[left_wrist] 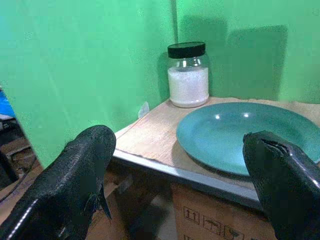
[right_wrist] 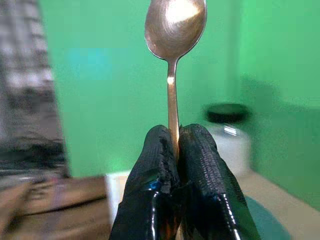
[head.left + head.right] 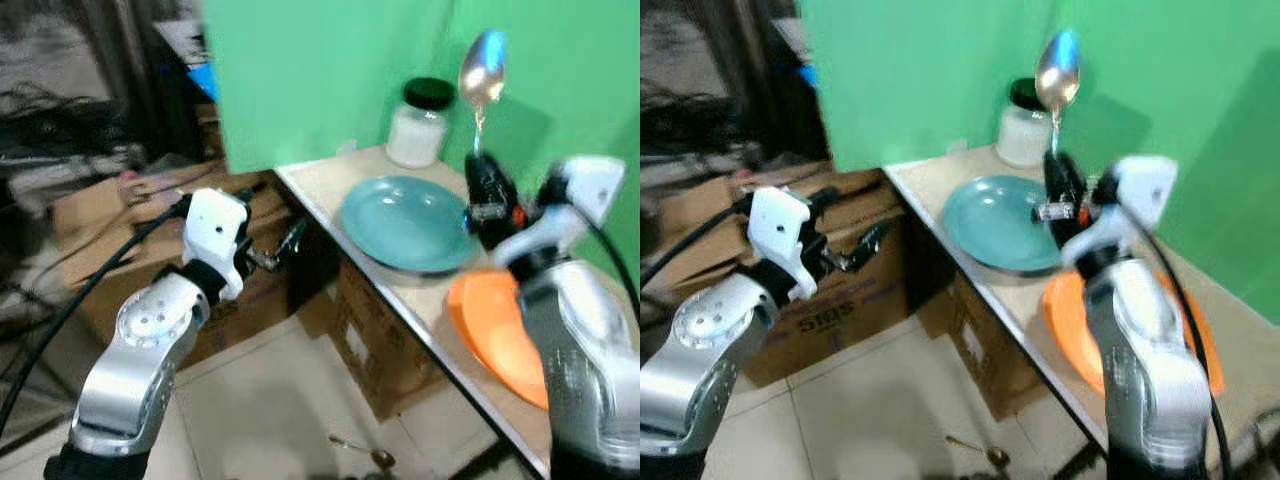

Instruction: Setting the table

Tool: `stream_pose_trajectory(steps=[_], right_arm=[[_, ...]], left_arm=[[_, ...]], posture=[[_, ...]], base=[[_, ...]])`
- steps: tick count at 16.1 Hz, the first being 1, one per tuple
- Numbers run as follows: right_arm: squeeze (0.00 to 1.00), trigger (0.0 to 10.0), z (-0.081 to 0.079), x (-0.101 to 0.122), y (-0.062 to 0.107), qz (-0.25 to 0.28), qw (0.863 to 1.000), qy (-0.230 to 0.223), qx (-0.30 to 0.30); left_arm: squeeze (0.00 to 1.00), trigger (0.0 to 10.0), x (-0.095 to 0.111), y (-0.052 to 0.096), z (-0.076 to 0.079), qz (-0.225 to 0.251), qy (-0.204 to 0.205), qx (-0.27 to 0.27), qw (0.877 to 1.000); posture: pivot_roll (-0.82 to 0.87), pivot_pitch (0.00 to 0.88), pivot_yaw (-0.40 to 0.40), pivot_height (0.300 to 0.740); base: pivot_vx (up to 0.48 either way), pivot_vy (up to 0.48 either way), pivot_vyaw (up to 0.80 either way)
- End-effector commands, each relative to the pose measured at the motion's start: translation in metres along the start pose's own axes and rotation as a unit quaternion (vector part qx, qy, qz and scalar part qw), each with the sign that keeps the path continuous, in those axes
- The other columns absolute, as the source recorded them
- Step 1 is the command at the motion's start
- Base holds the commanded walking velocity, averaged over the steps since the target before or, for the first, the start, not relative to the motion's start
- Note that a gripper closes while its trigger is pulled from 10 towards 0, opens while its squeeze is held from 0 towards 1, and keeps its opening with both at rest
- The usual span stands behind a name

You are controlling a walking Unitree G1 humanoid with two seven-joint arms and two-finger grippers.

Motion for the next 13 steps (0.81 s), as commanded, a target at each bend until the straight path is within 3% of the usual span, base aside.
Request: stream_pose_trajectory(steps=[1, 7, 13], right_arm=[[0.0, 10.0, 0.008, 0.006, 0.006, 0.006, 0.999, 0.012, -0.034], [0.0, 10.0, 0.017, -0.002, 0.028, -0.012, 0.995, 0.032, -0.092], [0.0, 10.0, 0.016, -0.014, 0.034, -0.044, 0.993, 0.023, -0.108]], left_arm=[[0.0, 10.0, 0.005, -0.001, 0.0, 0.009, -0.011, 0.006, 1.0], [0.0, 10.0, 0.006, 0.002, 0.0, 0.015, -0.032, 0.031, 0.999], [0.0, 10.0, 0.006, -0.002, 0.002, 0.018, -0.025, 0.031, 0.999]], posture=[[-0.01, 0.0, -0.04, 0.74], [-0.02, 0.0, -0.049, 0.74], [-0.03, 0.0, -0.046, 0.74]], base=[[0.0, 0.0, -0.8], [0.0, 0.0, -0.8], [0.0, 0.0, -0.8]])
Point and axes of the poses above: a point about 5 cm out from each wrist's last joint towards the gripper, its own y axis pointing back from the gripper into the wrist, its own x axis along the axis of the wrist's last joint, z = x × y, the point moved 4 cm from there along -y, pointing out of the wrist towards the gripper, and after that the axes turned 5 degrees about y, right-handed, at the moved point
